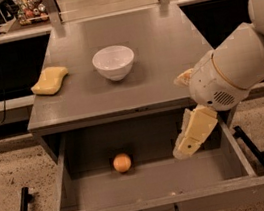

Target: Pick orange from top drawer and place on counter

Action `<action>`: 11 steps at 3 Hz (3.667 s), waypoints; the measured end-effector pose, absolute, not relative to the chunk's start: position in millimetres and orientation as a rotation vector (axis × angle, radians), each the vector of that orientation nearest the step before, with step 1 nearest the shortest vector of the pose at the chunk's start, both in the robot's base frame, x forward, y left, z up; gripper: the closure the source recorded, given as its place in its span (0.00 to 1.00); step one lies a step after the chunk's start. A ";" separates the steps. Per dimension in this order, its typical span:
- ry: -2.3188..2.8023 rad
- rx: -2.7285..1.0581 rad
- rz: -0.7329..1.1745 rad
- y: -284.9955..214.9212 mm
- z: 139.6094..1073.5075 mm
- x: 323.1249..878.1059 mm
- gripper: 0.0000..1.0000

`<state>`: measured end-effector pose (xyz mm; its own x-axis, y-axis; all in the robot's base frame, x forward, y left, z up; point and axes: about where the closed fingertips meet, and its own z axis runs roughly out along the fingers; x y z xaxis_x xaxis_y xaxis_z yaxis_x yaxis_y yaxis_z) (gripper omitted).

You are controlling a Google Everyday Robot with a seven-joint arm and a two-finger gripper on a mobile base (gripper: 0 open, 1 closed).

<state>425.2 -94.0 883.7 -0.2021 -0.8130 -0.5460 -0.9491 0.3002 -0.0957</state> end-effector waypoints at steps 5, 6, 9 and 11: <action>1.903 -1.428 0.613 -5.6 745.9 431.8 0.00; 1.904 -1.354 0.681 -3.8 715.6 446.5 0.00; 1.840 -1.265 0.610 8.8 695.7 480.9 0.00; 1.792 -1.139 0.526 10.1 686.2 502.7 0.00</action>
Offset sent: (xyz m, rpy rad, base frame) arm -0.0192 0.0963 -0.0935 0.1794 -0.1726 0.0532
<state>502.7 10.1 686.2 -0.1506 -0.4773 -0.8657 -0.8695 0.4806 -0.1138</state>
